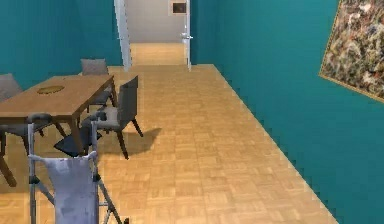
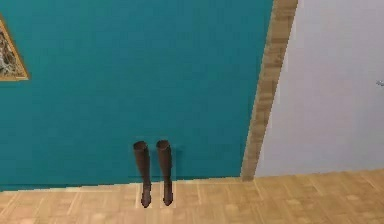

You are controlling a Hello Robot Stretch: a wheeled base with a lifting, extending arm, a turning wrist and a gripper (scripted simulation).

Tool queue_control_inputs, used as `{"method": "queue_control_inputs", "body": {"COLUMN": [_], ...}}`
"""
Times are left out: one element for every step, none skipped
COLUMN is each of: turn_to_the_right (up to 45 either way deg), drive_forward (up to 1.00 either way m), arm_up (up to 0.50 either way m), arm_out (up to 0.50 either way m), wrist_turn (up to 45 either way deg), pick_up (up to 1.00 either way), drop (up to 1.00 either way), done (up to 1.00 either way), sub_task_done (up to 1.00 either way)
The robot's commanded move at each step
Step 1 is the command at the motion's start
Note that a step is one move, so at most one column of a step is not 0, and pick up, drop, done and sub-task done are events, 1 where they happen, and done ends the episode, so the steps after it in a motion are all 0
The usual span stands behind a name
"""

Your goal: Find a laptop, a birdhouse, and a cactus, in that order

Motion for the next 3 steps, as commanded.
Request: {"method": "queue_control_inputs", "body": {"turn_to_the_right": [0.0, -3.0, 0.0], "drive_forward": [0.2, 0.0, 1.0], "arm_up": [0.0, 0.0, 0.0], "arm_out": [0.0, 0.0, 0.0], "wrist_turn": [0.0, 0.0, 0.0], "pick_up": [0.0, 0.0, 0.0], "drop": [0.0, 0.0, 0.0], "done": [0.0, 0.0, 0.0], "sub_task_done": [0.0, 0.0, 0.0]}}
